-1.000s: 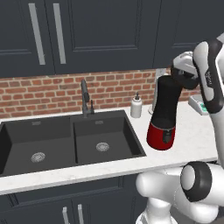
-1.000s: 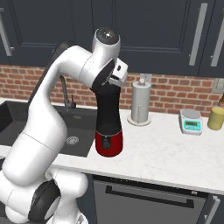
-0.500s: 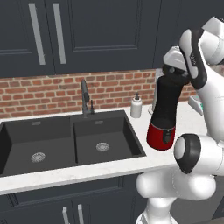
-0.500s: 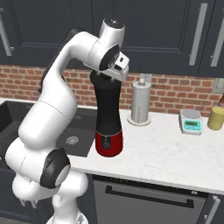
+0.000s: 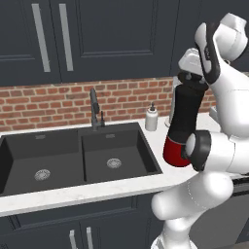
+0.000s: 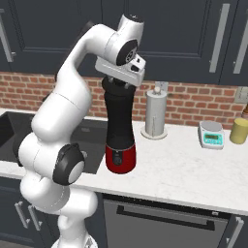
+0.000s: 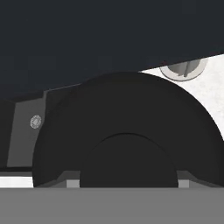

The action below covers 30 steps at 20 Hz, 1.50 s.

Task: Close the lid blender by securely placing the lid on top.

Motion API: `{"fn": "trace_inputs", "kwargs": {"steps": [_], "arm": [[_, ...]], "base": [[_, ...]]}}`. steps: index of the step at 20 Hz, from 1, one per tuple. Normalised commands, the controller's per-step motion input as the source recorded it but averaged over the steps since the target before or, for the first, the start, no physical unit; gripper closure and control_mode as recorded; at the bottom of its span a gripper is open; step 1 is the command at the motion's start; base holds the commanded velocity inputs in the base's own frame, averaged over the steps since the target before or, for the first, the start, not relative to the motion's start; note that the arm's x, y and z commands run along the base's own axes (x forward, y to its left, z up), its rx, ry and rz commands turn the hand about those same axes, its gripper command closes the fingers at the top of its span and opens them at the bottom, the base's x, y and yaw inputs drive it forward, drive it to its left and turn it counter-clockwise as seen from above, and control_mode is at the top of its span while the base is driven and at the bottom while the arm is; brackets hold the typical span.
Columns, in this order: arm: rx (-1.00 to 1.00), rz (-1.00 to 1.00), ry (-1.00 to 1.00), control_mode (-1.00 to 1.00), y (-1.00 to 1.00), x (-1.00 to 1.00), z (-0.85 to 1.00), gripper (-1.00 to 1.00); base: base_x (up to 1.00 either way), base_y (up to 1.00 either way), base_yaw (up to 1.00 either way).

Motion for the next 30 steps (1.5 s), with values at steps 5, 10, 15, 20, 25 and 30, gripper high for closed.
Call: {"fn": "trace_inputs", "kwargs": {"steps": [5,10,15,20,25,30], "arm": [[0.00,0.02,-0.05,-1.00,0.00,0.00,-0.37,1.00],[0.00,0.01,-0.01,-1.00,0.00,0.07,-0.20,1.00],[-0.02,0.00,0.00,-1.00,0.00,0.24,-0.01,1.00],[-0.03,0.00,-0.01,-1.00,0.00,0.03,-0.02,1.00],[-0.05,0.00,-0.03,-1.00,0.00,-0.26,-0.21,1.00],[-0.06,0.01,-0.02,-1.00,0.00,-0.24,-0.26,1.00]], "base": [[0.00,0.00,0.00],[0.00,0.00,0.00],[0.00,0.00,0.00],[0.00,0.00,0.00],[0.00,0.00,0.00],[0.00,0.00,0.00]]}}
